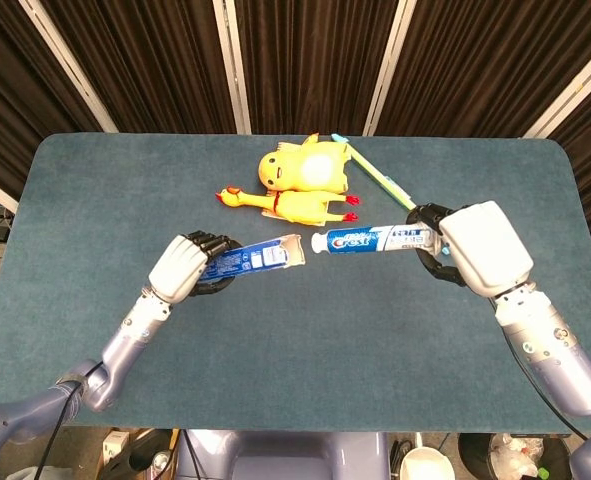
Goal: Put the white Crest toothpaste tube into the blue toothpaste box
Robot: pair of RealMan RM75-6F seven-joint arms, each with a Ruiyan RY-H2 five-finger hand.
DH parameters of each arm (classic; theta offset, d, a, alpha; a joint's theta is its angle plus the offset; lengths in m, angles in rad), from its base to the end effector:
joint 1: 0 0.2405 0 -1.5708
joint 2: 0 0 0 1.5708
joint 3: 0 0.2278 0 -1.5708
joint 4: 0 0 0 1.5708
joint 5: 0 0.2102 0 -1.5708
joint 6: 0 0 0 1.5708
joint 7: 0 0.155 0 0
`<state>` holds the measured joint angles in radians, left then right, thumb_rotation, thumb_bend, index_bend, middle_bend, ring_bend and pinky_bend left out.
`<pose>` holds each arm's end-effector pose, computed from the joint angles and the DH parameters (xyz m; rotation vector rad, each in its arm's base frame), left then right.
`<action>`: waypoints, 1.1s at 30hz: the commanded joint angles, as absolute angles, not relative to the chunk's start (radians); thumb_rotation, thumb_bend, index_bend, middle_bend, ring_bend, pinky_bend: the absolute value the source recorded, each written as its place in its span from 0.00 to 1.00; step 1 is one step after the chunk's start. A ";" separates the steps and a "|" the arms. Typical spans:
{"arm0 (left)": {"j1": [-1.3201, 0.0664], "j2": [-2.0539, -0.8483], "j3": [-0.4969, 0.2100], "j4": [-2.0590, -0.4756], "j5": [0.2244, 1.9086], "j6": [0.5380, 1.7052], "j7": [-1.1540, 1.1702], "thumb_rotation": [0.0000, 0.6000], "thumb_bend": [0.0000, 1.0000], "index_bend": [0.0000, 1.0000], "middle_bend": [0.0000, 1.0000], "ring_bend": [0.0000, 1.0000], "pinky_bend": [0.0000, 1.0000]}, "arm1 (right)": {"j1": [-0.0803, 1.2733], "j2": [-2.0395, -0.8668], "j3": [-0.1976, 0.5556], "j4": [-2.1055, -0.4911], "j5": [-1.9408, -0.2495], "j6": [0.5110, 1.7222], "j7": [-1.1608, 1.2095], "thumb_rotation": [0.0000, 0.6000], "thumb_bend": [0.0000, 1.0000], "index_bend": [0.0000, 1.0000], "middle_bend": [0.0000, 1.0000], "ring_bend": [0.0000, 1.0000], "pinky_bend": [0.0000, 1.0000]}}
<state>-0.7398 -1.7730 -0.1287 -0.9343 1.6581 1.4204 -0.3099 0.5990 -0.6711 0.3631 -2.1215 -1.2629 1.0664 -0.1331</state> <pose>-0.1126 0.3417 -0.0018 -1.7806 -0.6617 -1.6027 -0.0674 -0.3062 0.2043 1.7604 -0.6517 1.1458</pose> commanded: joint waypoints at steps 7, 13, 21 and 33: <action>-0.757 -1.794 -0.131 -0.930 1.653 1.411 -0.295 1.00 0.40 0.40 0.57 0.53 0.55 | 0.607 -0.661 0.366 -2.126 -1.259 1.062 -0.113 1.00 0.63 1.00 0.86 0.79 0.75; -0.768 -1.820 -0.133 -0.904 1.645 1.400 -0.285 1.00 0.40 0.40 0.57 0.53 0.55 | 0.606 -0.651 0.369 -2.137 -1.252 1.062 -0.088 1.00 0.63 1.00 0.86 0.79 0.75; -0.775 -1.852 -0.134 -0.884 1.649 1.422 -0.300 1.00 0.40 0.40 0.56 0.53 0.55 | 0.604 -0.646 0.358 -2.144 -1.276 1.051 -0.061 1.00 0.63 1.00 0.86 0.79 0.75; -0.797 -1.870 -0.147 -0.890 1.650 1.436 -0.310 1.00 0.40 0.40 0.56 0.53 0.55 | 0.589 -0.643 0.329 -2.172 -1.316 1.050 -0.072 1.00 0.63 1.00 0.86 0.79 0.75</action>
<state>-0.7969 -1.8696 -0.1468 -0.8903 1.6495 1.4356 -0.3104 0.5888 -0.6428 0.3298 -2.1718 -1.3156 1.0501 -0.0714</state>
